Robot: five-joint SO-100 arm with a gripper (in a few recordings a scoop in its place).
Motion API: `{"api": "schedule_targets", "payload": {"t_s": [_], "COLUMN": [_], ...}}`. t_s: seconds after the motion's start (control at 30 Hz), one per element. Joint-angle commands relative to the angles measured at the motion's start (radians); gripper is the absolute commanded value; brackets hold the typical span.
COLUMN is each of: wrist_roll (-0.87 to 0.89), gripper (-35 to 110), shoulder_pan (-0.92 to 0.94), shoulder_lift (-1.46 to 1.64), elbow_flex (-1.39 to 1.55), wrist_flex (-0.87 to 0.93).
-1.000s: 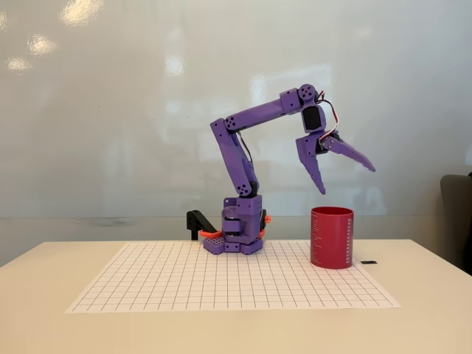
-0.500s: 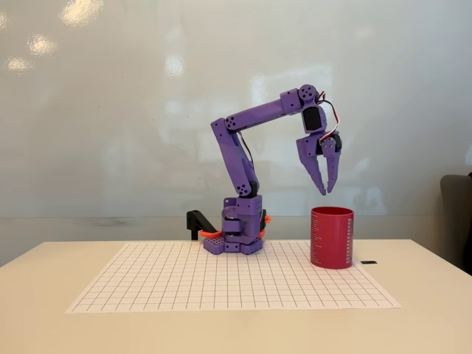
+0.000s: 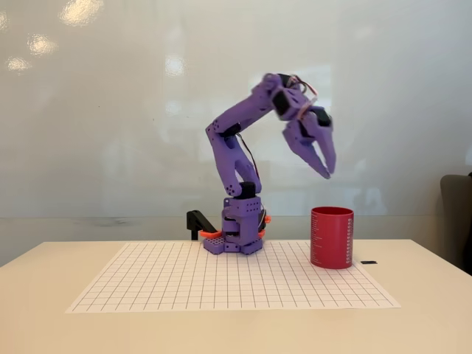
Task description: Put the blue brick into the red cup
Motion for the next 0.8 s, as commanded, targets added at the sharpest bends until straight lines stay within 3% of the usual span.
{"api": "schedule_targets", "payload": {"t_s": [0.0, 0.2, 0.5, 0.63, 0.77], "wrist_roll": [-0.029, -0.028, 0.032, 0.048, 0.074], "gripper": [-1, -1, -1, -1, -1], "shoulder_pan": [0.233, 0.463, 0.641, 0.672, 0.649], "shoulder_lift": [0.149, 0.463, 1.029, 1.06, 1.06], "elbow_flex": [0.031, 0.149, 0.341, 0.313, 0.469], "wrist_flex": [-0.069, -0.103, -0.018, 0.061, 0.02]}}
